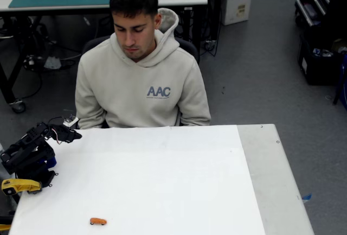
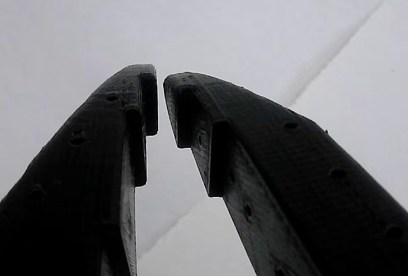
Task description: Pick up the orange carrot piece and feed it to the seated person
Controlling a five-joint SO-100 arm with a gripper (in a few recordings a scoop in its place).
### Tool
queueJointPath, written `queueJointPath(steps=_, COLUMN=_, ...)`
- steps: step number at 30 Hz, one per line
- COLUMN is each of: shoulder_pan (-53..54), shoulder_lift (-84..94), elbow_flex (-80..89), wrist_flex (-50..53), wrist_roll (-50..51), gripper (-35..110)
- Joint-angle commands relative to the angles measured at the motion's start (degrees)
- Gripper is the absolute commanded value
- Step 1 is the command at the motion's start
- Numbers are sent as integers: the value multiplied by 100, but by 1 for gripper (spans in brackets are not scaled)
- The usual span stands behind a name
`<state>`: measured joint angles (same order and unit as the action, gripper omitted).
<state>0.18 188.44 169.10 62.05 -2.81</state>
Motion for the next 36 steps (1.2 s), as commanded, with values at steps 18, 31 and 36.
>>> queueJointPath(steps=18, shoulder_pan=404, shoulder_lift=-1538, elbow_flex=-1063, wrist_flex=-281, wrist_roll=-62, gripper=-2)
queueJointPath(steps=31, shoulder_pan=2004, shoulder_lift=-4438, elbow_flex=-3331, wrist_flex=-738, wrist_roll=-62, gripper=-2)
queueJointPath(steps=36, shoulder_pan=2584, shoulder_lift=-5238, elbow_flex=-3920, wrist_flex=-694, wrist_roll=-62, gripper=-2)
